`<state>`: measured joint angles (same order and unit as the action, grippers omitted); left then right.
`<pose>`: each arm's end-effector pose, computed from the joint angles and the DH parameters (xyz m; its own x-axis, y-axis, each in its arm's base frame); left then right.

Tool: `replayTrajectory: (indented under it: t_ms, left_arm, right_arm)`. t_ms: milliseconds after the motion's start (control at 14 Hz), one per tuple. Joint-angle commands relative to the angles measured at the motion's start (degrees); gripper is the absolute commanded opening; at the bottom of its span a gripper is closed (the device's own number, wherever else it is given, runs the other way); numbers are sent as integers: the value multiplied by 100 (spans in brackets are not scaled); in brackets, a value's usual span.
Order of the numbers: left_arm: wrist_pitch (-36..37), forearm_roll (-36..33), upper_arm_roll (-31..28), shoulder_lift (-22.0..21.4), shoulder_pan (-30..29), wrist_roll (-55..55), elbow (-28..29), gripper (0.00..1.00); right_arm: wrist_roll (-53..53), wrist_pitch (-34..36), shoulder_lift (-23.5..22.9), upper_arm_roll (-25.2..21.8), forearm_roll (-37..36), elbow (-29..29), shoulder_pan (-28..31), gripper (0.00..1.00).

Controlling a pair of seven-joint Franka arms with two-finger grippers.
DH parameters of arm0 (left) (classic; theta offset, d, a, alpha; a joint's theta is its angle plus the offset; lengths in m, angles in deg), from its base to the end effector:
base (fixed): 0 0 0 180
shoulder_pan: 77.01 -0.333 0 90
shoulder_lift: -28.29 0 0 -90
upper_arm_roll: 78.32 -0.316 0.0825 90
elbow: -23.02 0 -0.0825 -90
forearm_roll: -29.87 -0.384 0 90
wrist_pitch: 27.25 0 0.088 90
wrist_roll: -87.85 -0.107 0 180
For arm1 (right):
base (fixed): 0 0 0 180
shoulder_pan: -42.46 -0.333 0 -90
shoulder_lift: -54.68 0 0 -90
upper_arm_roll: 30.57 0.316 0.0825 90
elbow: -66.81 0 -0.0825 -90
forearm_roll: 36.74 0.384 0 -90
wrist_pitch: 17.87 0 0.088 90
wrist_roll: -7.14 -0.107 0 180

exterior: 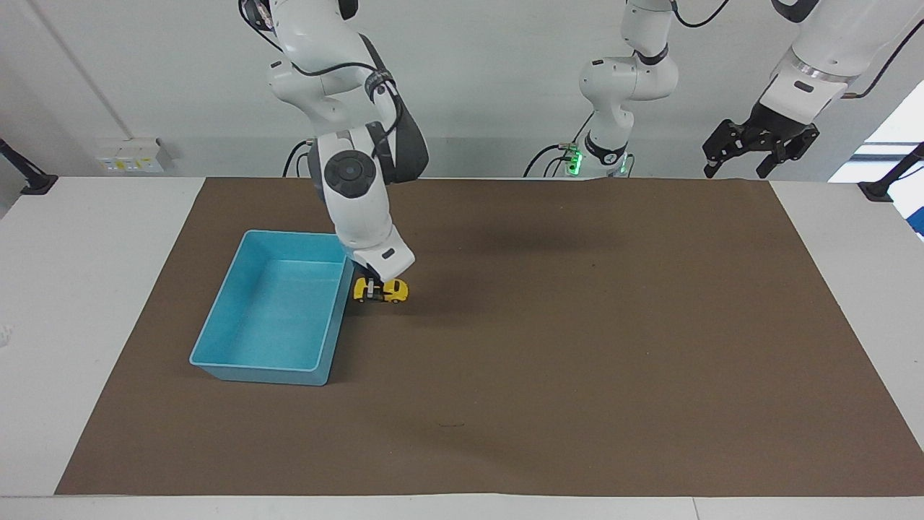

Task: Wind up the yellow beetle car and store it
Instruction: 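Lift the car with the right gripper and lower it into the bin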

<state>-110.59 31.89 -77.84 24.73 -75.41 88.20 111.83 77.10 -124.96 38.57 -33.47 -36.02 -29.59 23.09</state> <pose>0.5224 -0.0232 0.6577 0.9989 -0.0342 -0.0335 -0.0331 -0.9989 0.0344 0.6039 0.1822 0.4283 0.0636 0.9974 -0.0345 0.9939 -0.0665 -0.0875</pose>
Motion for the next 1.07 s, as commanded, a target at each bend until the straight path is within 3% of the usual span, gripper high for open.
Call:
replayTrajectory:
  t_ms: [0,429,786,1000]
  left_arm:
    - [19,71,49,-31,-98,-26,31,100]
    - [19,71,49,-31,-98,-26,31,100]
    - [19,71,49,-31,-98,-26,31,100]
    - [19,71,49,-31,-98,-35,31,100]
  right_arm:
    - [350,241,291,53,-64,-63,337,0]
    - [1792,295,467,44,-72,-308,1418,0]
    - [2075,-688,924,35,-81,-1423,1604,0]
    - [2153,-1111,960,35,-107,-1855,1752,0]
